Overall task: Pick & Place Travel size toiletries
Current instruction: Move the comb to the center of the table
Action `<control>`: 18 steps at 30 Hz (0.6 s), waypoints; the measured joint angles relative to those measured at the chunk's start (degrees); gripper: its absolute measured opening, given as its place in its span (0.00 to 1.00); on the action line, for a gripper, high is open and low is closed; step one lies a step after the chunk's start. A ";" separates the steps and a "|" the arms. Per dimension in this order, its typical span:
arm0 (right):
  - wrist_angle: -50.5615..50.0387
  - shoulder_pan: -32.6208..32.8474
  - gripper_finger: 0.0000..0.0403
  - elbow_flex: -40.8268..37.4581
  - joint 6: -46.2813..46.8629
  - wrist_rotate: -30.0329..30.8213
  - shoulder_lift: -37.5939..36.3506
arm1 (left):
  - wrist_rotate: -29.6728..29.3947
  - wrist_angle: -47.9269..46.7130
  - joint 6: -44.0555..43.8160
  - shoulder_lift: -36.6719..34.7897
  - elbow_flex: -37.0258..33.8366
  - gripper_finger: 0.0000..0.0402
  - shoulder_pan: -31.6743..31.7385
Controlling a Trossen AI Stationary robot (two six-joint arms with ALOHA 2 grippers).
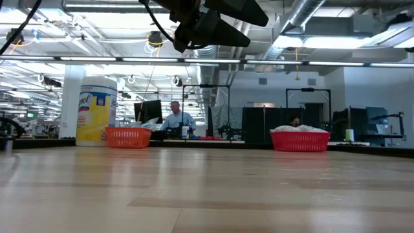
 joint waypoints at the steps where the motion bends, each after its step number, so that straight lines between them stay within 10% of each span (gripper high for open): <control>1: 0.33 0.00 0.00 0.02 0.02 -0.10 1.75 | -0.02 0.00 0.00 0.00 0.00 0.53 0.00; 18: 1.18 -0.92 0.00 5.60 9.67 -1.61 14.09 | 0.17 1.96 -0.11 0.00 -2.78 0.53 0.78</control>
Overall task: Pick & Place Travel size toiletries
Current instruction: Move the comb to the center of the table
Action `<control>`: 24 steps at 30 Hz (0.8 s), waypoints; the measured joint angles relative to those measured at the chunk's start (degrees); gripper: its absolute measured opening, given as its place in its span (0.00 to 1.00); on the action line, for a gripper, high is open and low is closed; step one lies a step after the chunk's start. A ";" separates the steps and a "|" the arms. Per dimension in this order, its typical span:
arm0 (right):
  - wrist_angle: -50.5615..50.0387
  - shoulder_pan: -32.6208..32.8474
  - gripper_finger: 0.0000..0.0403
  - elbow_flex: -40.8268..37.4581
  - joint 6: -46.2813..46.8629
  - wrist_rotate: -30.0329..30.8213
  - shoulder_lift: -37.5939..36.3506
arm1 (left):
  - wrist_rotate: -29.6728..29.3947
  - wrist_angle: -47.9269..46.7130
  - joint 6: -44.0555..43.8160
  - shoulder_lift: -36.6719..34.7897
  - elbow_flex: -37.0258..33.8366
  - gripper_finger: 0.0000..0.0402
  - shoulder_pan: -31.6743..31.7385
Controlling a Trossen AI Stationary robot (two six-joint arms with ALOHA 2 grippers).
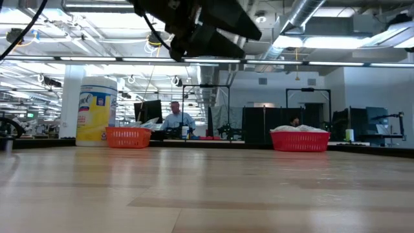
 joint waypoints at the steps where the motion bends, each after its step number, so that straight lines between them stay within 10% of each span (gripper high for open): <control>1: -0.44 0.03 0.00 0.00 0.91 0.01 0.00 | 0.00 -0.10 0.00 0.02 -0.12 0.53 0.35; 24: -25.20 2.09 0.00 17.99 8.18 5.38 13.17 | 2.10 2.04 1.90 0.02 -0.15 0.53 1.14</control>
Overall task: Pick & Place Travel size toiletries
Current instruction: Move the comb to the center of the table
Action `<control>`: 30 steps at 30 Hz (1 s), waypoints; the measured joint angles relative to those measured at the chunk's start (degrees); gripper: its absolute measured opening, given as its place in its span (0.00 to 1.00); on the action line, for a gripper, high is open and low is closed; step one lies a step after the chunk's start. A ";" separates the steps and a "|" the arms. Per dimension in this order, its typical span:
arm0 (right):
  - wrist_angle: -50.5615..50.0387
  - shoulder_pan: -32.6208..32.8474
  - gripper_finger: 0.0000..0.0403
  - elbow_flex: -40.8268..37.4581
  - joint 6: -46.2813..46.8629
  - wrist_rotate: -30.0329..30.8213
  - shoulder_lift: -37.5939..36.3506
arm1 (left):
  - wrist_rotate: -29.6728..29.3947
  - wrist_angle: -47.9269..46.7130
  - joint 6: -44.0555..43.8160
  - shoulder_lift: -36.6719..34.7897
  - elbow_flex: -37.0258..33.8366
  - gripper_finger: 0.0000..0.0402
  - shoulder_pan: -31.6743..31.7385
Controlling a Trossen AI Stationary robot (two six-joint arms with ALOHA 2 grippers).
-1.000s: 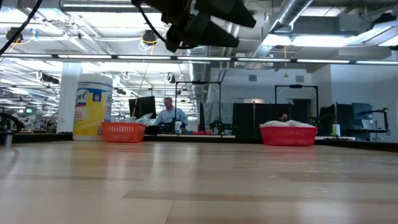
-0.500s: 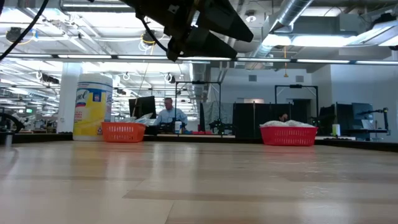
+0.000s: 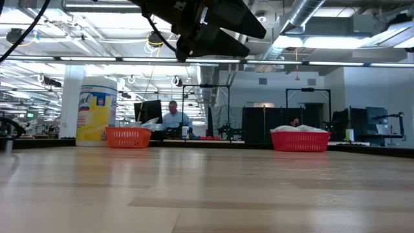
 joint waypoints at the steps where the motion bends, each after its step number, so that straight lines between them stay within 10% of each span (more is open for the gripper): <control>1: 0.01 -0.13 0.00 0.00 0.17 0.06 -0.25 | 0.02 0.09 0.13 0.00 0.00 0.53 0.00; 30: 14.31 -1.79 0.00 -6.51 1.13 -6.95 0.32 | 0.44 0.30 0.16 0.00 0.00 0.53 0.48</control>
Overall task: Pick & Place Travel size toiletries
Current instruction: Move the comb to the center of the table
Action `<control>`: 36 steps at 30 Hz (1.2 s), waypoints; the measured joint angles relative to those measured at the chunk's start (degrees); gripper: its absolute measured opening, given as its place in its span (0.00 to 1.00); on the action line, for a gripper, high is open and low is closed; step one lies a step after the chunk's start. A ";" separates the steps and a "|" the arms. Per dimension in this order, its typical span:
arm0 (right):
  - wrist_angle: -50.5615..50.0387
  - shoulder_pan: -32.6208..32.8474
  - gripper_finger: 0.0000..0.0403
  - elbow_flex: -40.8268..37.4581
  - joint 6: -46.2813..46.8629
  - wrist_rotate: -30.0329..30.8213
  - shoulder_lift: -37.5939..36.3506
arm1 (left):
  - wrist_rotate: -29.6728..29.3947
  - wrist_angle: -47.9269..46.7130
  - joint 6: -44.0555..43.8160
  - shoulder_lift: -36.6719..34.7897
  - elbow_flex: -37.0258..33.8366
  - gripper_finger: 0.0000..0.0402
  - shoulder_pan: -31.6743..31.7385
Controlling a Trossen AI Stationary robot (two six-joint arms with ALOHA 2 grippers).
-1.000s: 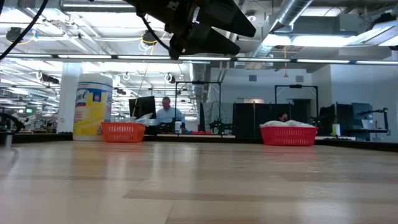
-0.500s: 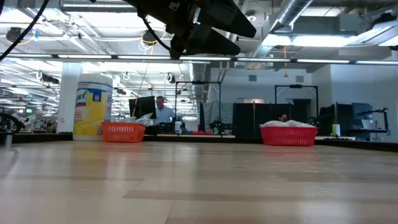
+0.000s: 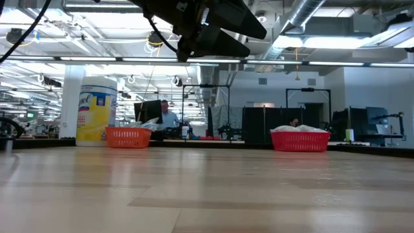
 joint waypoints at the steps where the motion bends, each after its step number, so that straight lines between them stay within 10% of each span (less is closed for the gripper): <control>1: -0.38 -0.11 0.00 0.00 -0.24 0.00 -0.02 | 0.00 -0.01 0.02 0.00 0.00 0.53 0.00; 36: -11.73 -8.89 0.00 -0.14 -9.77 4.38 -0.03 | -0.07 -0.02 -0.22 0.00 0.00 0.53 -0.52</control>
